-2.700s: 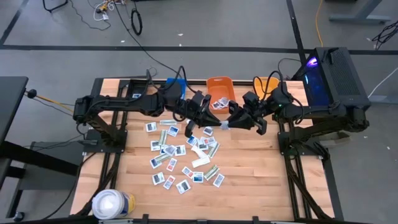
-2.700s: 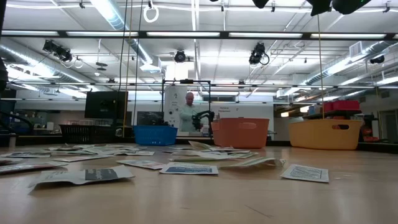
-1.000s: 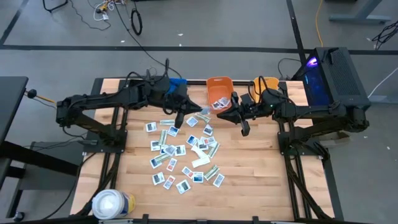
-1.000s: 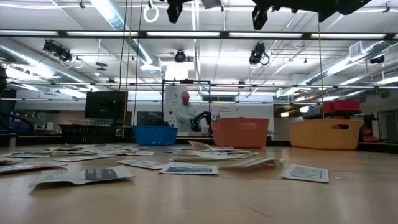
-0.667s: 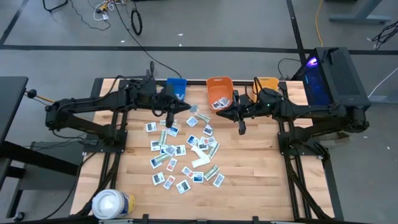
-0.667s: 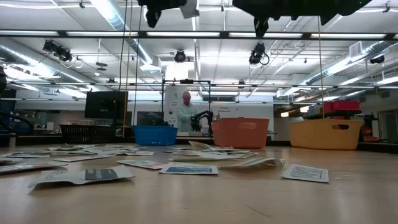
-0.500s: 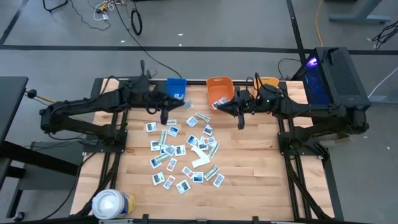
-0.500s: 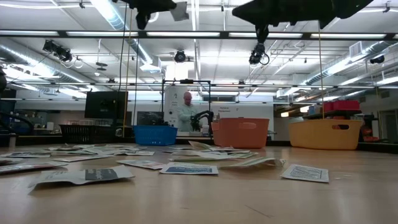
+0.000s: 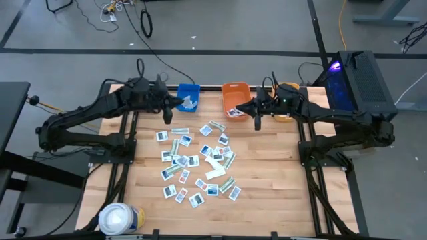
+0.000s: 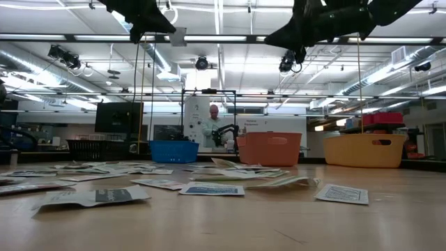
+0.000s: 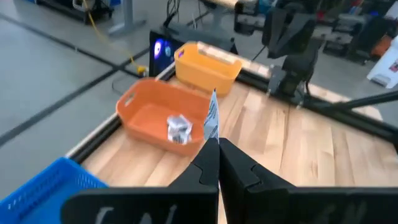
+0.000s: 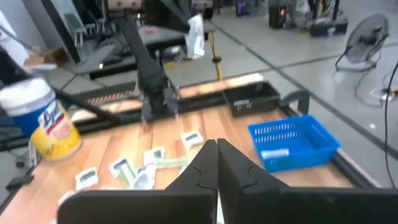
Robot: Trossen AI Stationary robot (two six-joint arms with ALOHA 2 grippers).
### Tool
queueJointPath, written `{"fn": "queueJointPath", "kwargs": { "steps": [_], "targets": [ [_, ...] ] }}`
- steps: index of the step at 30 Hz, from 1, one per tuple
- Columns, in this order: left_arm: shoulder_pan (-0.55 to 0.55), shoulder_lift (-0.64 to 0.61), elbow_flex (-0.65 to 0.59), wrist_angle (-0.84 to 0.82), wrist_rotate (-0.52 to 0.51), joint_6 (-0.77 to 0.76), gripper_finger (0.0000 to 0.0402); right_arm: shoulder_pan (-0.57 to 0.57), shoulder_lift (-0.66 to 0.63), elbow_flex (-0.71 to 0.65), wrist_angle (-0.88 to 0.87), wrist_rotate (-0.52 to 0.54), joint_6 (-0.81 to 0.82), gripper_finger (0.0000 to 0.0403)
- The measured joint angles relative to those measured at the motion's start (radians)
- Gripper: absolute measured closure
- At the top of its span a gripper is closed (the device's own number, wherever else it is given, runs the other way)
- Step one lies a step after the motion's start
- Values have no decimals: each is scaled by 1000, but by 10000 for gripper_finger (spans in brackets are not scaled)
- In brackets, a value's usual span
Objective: Pick & Place First Aid Supplies
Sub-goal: Put the alcohol pad into the black bin
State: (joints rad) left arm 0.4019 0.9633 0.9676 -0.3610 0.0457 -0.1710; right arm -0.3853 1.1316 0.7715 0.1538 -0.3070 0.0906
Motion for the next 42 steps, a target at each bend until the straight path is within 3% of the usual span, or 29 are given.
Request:
{"fn": "queueJointPath", "kwargs": {
  "steps": [4, 7, 11, 22, 27, 35, 42],
  "targets": [
    [11, -4, 0, -53, -5, 18, 401, 20, 0, 0, -98, -27, -35, 403],
    [25, -16, 0, -116, -66, 18, 401, 39, 0, 0, -139, -18, -47, 403],
    [79, -39, 0, -215, -142, 10, 401, 49, 0, 0, -141, -15, -47, 403],
    [269, -81, 0, -363, -151, 34, 401, 49, 0, 0, -141, 4, -47, 403],
    [331, -82, 0, -415, -222, -8, 401, 49, 0, 0, -141, 3, -20, 403],
    [290, -183, -5, -425, -343, -80, 401, 49, 0, 0, -140, 4, 5, 403],
    [273, -327, -151, -407, -424, -103, 401, 49, 0, 0, -138, 21, 6, 403]
  ]
}}
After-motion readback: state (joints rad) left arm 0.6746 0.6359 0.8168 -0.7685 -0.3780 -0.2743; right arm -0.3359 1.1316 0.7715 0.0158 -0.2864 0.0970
